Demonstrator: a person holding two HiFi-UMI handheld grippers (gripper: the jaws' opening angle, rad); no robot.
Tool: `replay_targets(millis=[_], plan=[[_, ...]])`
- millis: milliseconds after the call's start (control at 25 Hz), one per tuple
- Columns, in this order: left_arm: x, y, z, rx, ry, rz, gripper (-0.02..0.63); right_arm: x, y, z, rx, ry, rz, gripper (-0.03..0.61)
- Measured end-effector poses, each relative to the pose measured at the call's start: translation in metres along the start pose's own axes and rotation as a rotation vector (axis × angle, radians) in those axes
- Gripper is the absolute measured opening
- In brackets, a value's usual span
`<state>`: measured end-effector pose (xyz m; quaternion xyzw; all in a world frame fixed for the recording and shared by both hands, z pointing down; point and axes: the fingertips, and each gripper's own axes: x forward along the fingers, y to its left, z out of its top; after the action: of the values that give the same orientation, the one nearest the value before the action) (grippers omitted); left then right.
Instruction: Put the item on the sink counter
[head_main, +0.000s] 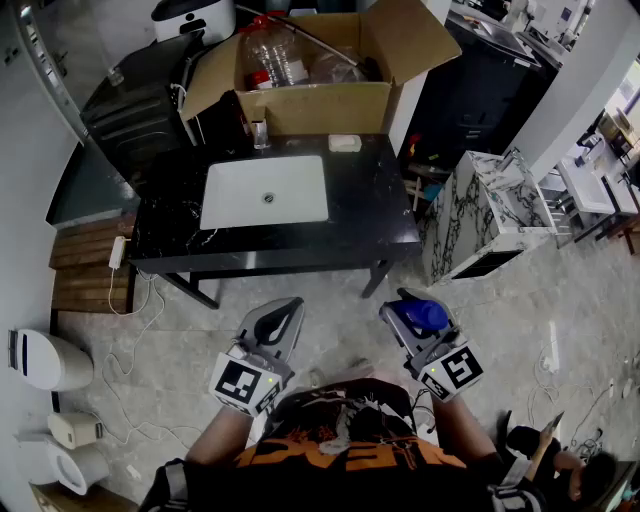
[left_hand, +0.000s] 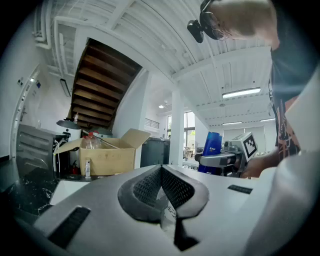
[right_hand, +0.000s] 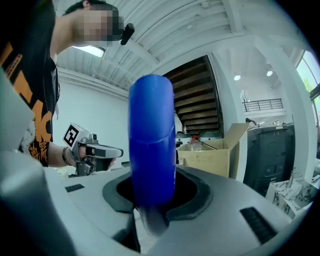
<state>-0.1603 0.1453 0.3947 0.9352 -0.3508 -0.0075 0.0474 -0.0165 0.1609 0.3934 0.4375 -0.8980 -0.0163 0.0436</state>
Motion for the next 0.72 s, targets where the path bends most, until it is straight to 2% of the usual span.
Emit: replay_targets(millis=[360,560,720], plan=[[0.000,0.005,-0.001,0.008,0.003,0.006,0.018,0.001,-0.006,0.001,-0.008,-0.007,-0.028,0.141],[0.006,0.007,0.002,0.029,0.004,-0.005,0.018,0.001,-0.017,0.003,0.079,-0.051,-0.032,0.141],[0.013,0.015,0.000,0.041,0.030,0.003,0.018,0.007,-0.031,0.006,0.080,-0.078,-0.041,0.141]])
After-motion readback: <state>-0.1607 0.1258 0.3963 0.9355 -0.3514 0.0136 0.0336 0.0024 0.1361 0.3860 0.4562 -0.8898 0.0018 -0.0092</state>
